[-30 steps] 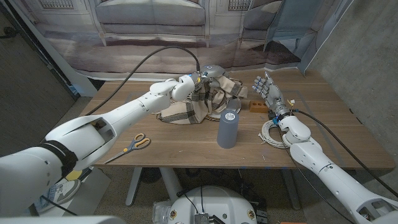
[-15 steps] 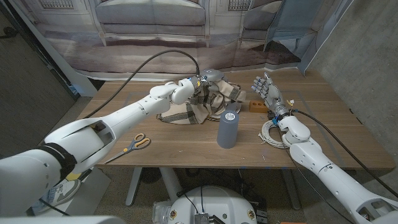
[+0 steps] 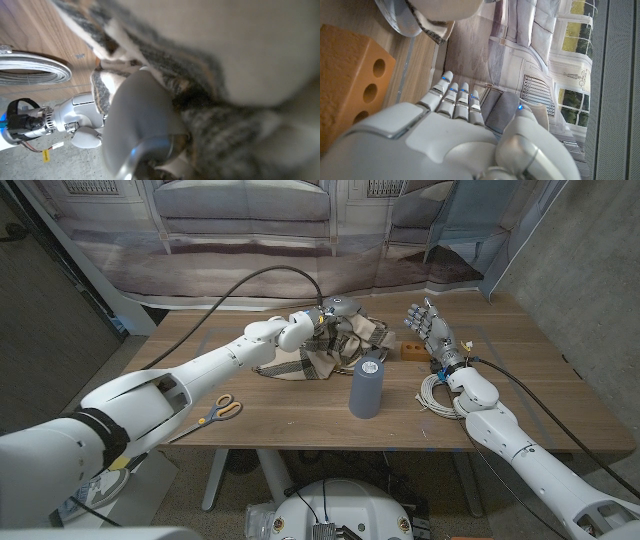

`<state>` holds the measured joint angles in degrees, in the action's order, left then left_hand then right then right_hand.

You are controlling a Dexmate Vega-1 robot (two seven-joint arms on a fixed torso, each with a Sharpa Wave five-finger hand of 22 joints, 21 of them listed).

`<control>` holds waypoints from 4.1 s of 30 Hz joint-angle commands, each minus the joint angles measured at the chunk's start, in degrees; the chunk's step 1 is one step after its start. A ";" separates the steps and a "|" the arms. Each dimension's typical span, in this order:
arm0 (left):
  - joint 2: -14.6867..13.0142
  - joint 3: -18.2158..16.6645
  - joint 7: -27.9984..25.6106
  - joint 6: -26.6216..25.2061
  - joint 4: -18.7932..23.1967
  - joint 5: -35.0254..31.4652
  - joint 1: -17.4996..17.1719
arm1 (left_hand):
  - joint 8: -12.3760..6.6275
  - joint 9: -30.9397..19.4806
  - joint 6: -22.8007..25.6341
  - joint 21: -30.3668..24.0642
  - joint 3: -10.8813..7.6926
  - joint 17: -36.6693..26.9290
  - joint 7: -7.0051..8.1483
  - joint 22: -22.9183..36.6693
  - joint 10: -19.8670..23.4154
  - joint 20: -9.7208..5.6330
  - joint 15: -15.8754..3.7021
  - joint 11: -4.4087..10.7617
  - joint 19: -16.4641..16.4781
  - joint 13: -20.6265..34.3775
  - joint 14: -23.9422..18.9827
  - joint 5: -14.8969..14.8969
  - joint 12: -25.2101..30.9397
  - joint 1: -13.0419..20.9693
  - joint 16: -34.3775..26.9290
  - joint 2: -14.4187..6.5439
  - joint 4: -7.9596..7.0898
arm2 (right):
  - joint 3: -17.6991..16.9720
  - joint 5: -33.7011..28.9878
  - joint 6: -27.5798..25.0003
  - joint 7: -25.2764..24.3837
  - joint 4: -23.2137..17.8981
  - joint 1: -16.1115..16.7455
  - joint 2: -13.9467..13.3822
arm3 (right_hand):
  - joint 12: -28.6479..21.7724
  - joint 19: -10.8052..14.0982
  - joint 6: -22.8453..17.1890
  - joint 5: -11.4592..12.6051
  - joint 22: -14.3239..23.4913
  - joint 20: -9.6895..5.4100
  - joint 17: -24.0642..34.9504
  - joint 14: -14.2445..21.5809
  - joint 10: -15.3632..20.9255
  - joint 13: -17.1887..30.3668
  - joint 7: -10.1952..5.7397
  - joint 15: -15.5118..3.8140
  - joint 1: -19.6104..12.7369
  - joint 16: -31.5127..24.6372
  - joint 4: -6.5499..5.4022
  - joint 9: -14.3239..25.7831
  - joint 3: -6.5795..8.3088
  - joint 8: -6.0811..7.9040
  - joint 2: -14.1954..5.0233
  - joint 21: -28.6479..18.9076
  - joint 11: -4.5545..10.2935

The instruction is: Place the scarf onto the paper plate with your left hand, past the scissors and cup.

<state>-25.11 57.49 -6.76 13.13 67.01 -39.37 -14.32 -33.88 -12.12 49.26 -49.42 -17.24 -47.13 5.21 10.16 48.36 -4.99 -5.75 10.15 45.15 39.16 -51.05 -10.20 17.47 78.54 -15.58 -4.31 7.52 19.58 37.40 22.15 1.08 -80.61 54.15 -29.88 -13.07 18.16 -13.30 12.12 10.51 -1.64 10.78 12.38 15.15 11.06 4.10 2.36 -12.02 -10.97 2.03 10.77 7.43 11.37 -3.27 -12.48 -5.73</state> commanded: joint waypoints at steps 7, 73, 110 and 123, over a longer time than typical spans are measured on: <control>1.22 1.41 -1.62 1.26 -4.14 1.24 1.01 | 0.14 -0.17 0.81 -0.55 -0.35 -0.15 -0.46 0.04 0.63 -1.59 -6.69 0.00 -0.55 0.37 -1.59 -0.25 -0.29 0.32 -0.01 -0.90 -0.15 | 0.21 -0.24 -0.31 -0.29 0.04 -0.24 0.19 | 0.21 0.63 -0.38 -0.12 0.36 0.05 0.16 0.66 0.40 0.08 0.05 -0.02 -0.31 -0.03 -0.07 0.09 -0.18 -0.06 -0.41 0.05 0.15; -0.92 1.06 -0.75 0.17 -2.37 3.29 -0.99 | 1.08 -0.07 0.42 5.17 4.15 15.06 3.01 -0.24 -1.80 4.35 -5.73 1.58 -8.57 -5.25 5.69 -0.43 -6.58 -15.00 4.91 4.23 -7.14 | 1.42 -0.81 -0.92 0.04 0.92 -1.24 0.86 | 0.28 0.64 -0.34 -0.14 0.37 0.19 0.15 0.65 0.33 0.08 0.03 0.04 -0.28 0.00 0.08 0.09 -0.36 -0.08 -0.47 0.25 0.13; -1.86 0.22 1.64 -0.72 -0.69 2.23 -0.95 | 10.96 1.09 -10.52 13.21 8.25 21.96 6.57 0.04 -13.14 9.80 -3.08 1.17 -16.54 -10.90 17.59 -4.12 -7.17 -24.41 4.81 7.62 -12.46 | 1.63 -1.06 -1.57 -0.45 0.41 -1.16 0.75 | 0.27 0.61 -0.37 -0.16 0.38 0.23 0.16 0.67 0.41 0.08 -0.10 -0.01 -0.24 -0.01 0.12 0.09 -0.43 -0.08 -0.58 0.34 0.13; -2.61 -0.26 3.07 -2.23 1.58 1.89 -1.36 | 16.41 0.79 -18.56 16.97 10.10 25.41 7.19 0.12 -19.44 12.04 -0.67 0.49 -19.88 -13.99 25.08 -6.33 -7.15 -26.57 5.01 8.61 -13.61 | 1.61 -0.92 -1.51 -0.04 0.41 -1.22 0.62 | 0.27 0.62 -0.40 -0.16 0.38 0.24 0.15 0.70 0.40 0.08 -0.02 0.05 -0.27 -0.02 0.16 0.09 -0.44 -0.07 -0.62 0.36 0.15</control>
<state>-27.19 57.60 -4.74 11.95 66.98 -37.19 -15.42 -18.40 -11.08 32.23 -33.03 -7.64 -22.15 12.55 10.01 29.87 6.97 -2.64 10.56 25.80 25.58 -26.95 -15.77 10.32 52.86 -10.59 4.28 -6.01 21.25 36.38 20.67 0.78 -80.16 52.92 -29.10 -13.08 18.47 -13.30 12.12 10.79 -1.33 10.78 12.38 15.15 11.04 4.10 2.36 -12.02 -10.97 2.27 10.77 7.20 11.37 -3.27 -12.30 -5.73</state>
